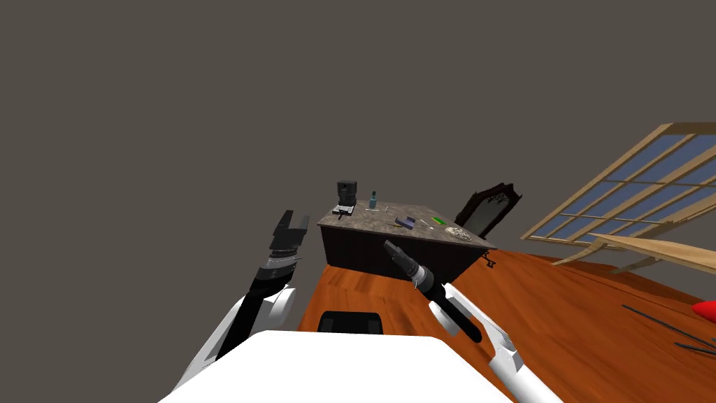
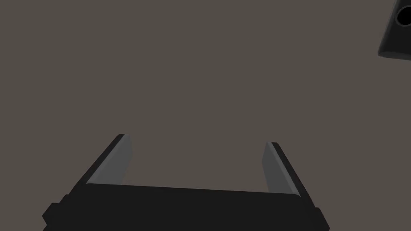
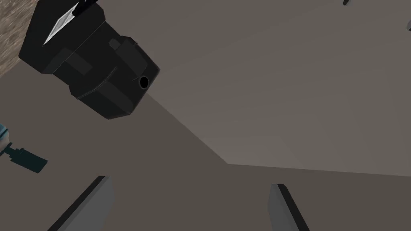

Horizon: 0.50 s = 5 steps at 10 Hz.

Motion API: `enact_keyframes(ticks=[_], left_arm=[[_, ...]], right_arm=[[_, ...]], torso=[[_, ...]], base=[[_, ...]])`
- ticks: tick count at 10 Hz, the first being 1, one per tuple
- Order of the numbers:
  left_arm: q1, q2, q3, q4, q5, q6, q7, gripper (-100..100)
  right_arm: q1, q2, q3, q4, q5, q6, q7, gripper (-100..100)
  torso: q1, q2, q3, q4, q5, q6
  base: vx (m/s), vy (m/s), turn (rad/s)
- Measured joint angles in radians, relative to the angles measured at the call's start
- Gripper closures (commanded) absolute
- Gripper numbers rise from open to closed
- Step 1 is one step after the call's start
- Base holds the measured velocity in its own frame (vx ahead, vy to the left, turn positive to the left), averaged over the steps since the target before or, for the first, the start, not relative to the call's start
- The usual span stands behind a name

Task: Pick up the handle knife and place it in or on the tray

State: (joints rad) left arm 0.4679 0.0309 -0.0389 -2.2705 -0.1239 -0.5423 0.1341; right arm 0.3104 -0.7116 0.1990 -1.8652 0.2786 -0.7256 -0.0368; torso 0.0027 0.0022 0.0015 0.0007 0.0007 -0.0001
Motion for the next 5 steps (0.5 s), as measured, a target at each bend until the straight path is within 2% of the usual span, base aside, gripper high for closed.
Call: enact_keyframes(ticks=[5], left_arm=[[0.0, 0.0, 0.0, 0.0, 0.0, 0.0, 0.0, 0]], right_arm=[[-0.026, -0.129, 0.035, 0.109, 0.06, -0.02, 0.031, -100]], torso=[[-0.002, -0.003, -0.002, -0.001, 0.0, 0.001]], base=[[0.004, 0.034, 0.125]])
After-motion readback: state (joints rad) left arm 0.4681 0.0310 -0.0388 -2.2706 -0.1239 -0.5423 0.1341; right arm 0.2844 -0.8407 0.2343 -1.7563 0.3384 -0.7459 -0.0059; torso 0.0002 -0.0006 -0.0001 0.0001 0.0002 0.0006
